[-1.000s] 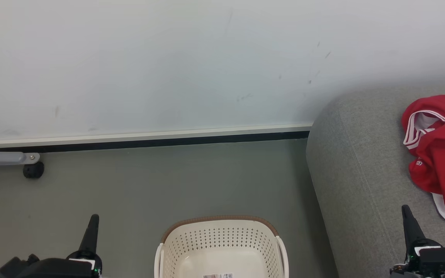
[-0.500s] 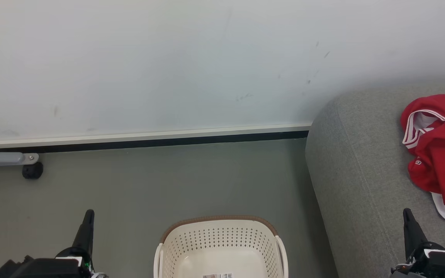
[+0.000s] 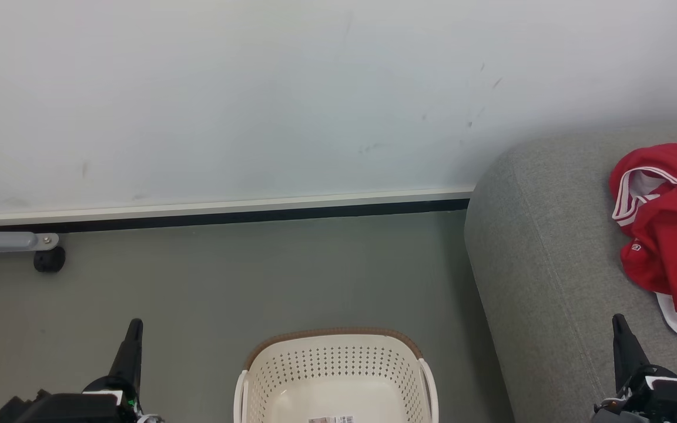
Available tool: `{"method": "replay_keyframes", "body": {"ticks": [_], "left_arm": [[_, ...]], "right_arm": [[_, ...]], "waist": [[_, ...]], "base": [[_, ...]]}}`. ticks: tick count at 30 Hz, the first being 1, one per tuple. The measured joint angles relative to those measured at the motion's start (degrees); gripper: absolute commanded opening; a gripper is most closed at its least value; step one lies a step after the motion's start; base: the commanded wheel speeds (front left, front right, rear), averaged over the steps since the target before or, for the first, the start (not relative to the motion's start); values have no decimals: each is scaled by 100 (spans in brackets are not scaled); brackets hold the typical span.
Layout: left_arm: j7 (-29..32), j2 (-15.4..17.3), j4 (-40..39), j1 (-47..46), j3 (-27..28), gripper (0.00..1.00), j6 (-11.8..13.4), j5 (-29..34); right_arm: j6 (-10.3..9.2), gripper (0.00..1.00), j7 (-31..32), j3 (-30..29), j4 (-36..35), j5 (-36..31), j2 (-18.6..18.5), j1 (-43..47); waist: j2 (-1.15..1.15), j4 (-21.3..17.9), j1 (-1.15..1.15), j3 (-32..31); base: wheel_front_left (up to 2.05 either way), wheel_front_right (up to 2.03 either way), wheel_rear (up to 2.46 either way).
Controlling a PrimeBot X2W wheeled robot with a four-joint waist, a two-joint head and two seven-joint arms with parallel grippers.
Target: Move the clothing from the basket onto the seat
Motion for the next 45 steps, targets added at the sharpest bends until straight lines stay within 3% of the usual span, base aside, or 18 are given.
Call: {"method": "replay_keyframes", "body": {"ticks": [45], "left_arm": [[0,-1,7,-2,-1,0,-1,-1]], "right_arm": [[1,0,0,1,9,2,1,-2]], "waist": [[0,0,0,-1]], "base": [[0,0,0]]}}
